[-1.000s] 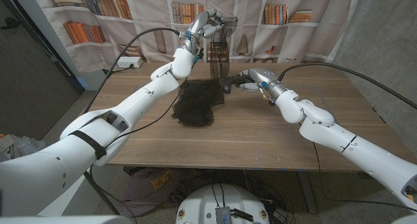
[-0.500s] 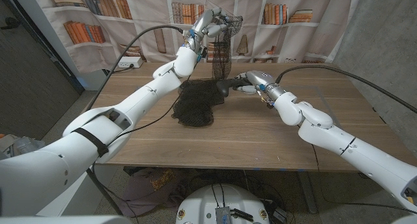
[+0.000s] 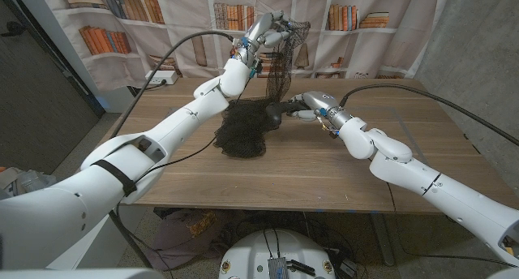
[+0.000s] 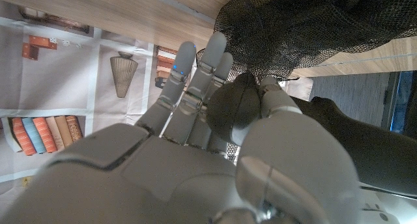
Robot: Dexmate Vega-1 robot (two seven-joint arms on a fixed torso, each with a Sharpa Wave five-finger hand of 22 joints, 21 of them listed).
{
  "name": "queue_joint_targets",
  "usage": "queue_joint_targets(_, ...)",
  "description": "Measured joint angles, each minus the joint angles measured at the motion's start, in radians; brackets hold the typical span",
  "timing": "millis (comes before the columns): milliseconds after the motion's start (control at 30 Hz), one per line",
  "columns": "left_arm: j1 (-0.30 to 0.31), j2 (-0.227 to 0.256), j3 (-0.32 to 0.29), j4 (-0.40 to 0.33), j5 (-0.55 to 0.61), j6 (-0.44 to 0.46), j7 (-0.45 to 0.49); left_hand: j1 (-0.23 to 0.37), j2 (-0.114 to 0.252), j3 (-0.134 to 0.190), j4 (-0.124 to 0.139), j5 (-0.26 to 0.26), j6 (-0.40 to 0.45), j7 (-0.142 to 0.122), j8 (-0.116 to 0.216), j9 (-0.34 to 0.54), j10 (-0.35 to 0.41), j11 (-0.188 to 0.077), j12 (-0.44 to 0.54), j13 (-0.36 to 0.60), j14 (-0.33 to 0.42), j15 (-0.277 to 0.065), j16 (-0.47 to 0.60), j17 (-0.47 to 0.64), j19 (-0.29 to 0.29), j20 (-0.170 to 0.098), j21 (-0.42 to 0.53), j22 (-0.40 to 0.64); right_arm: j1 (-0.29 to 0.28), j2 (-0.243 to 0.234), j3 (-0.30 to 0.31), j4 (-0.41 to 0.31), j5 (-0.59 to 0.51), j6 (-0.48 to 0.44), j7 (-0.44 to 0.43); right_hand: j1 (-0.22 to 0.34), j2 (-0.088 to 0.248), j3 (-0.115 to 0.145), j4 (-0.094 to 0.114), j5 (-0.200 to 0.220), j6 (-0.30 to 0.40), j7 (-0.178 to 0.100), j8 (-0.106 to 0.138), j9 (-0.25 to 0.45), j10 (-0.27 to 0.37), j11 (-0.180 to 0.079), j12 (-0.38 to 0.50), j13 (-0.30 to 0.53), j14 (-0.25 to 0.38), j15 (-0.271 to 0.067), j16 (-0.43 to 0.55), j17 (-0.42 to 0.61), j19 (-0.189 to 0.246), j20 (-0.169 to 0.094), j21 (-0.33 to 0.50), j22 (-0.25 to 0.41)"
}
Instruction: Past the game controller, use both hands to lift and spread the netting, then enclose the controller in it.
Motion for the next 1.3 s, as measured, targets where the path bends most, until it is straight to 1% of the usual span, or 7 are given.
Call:
queue_joint_targets(333, 0.002, -0.002, -0.002, -0.001, -0.055, -0.029, -0.042, 0.0, 0.0, 0.0, 0.0, 0.0, -0.007, 0.0, 0.001, -0.008, -0.001, 0.001, 0.0, 0.0, 0.007, 0.0, -0.015, 0.009, 0.0, 0.0, 0.008, -0.009, -0.006, 0.012, -0.001, 0.001, -0.002, 0.0, 0.0, 0.0, 0.0, 0.0, 0.0, 0.0, 0.011, 0.004, -0.004, 0.0, 0.009, 0.002, 0.0, 0.003, 0.002, 0.002, 0.0, 0.005, -0.005, 0.005, 0.007, -0.005)
queue_joint_targets(367, 0.015, -0.013, -0.02, -0.017, -0.064, -0.033, -0.049, 0.0, 0.0, 0.0, 0.0, 0.0, -0.007, 0.0, 0.007, -0.011, -0.001, 0.001, 0.0, 0.0, 0.009, -0.002, -0.015, 0.009, 0.0, 0.0, 0.008, -0.009, -0.007, 0.014, -0.001, 0.001, -0.008, -0.025, 0.0, 0.0, 0.0, 0.0, 0.0, 0.0, 0.011, 0.004, -0.004, 0.0, 0.009, 0.002, 0.0, 0.003, 0.002, 0.002, 0.0, 0.005, -0.005, 0.005, 0.007, -0.006)
queue_joint_targets(467, 0.022, -0.018, -0.03, -0.022, -0.097, -0.043, -0.075, 0.0, 0.0, 0.0, 0.0, 0.0, -0.007, 0.0, 0.008, -0.012, -0.001, 0.001, 0.0, 0.0, 0.009, -0.002, -0.022, 0.013, 0.0, 0.0, 0.015, -0.009, -0.007, 0.017, -0.001, 0.001, -0.011, -0.034, -0.001, 0.0, 0.0, 0.0, 0.0, 0.0, 0.011, 0.004, -0.005, 0.0, 0.009, 0.002, 0.0, 0.003, 0.003, 0.003, 0.0, 0.005, -0.005, 0.005, 0.007, -0.009)
queue_joint_targets(667, 0.022, -0.018, -0.03, -0.022, -0.168, -0.063, -0.128, 0.0, 0.0, 0.0, 0.0, 0.0, -0.007, 0.0, 0.008, -0.017, -0.001, 0.001, 0.0, 0.0, 0.009, -0.002, -0.029, 0.015, 0.0, 0.0, 0.015, -0.014, -0.006, 0.022, -0.008, 0.006, -0.011, -0.034, -0.001, 0.0, 0.0, 0.0, 0.0, 0.0, 0.011, 0.004, -0.006, 0.0, 0.009, 0.002, 0.0, 0.003, 0.0, 0.0, 0.0, 0.005, -0.009, 0.002, 0.015, -0.014)
queue_joint_targets(700, 0.035, -0.03, -0.054, -0.035, -0.177, -0.065, -0.136, 0.0, 0.0, 0.0, 0.0, 0.0, -0.007, 0.0, 0.008, -0.017, -0.001, 0.001, 0.0, 0.0, 0.009, -0.002, -0.029, 0.018, 0.0, 0.0, 0.017, -0.014, -0.005, 0.023, -0.009, 0.006, -0.011, -0.034, -0.001, 0.0, 0.0, 0.0, 0.0, 0.0, 0.011, 0.004, -0.006, 0.0, 0.009, 0.002, 0.0, 0.003, 0.0, 0.0, 0.0, 0.005, -0.009, 0.002, 0.015, -0.014)
queue_joint_targets(800, 0.039, -0.035, -0.061, -0.037, -0.203, -0.073, -0.159, 0.0, 0.0, 0.0, 0.0, 0.0, -0.007, 0.0, 0.008, -0.02, -0.001, 0.001, 0.0, 0.0, 0.009, -0.002, -0.033, 0.019, -0.004, 0.004, 0.022, -0.014, -0.002, 0.026, -0.013, 0.01, -0.021, -0.058, -0.003, 0.0, 0.0, 0.0, 0.0, 0.0, 0.011, 0.004, -0.006, 0.0, 0.009, 0.002, 0.0, 0.003, 0.0, 0.0, 0.0, 0.005, -0.009, 0.002, 0.015, -0.014)
queue_joint_targets(1300, 0.043, -0.071, -0.076, -0.006, -0.307, -0.11, -0.254, 0.0, 0.0, -0.007, 0.002, 0.004, -0.011, -0.003, 0.015, -0.031, -0.001, 0.001, -0.007, -0.005, 0.009, -0.002, -0.052, 0.023, -0.011, 0.0, 0.03, -0.022, 0.01, 0.046, -0.035, 0.024, -0.03, -0.088, -0.004, 0.0, 0.0, 0.0, 0.0, -0.001, 0.011, 0.004, -0.009, 0.005, 0.013, 0.007, -0.007, 0.001, 0.002, 0.002, -0.003, 0.007, -0.009, 0.002, 0.023, -0.023)
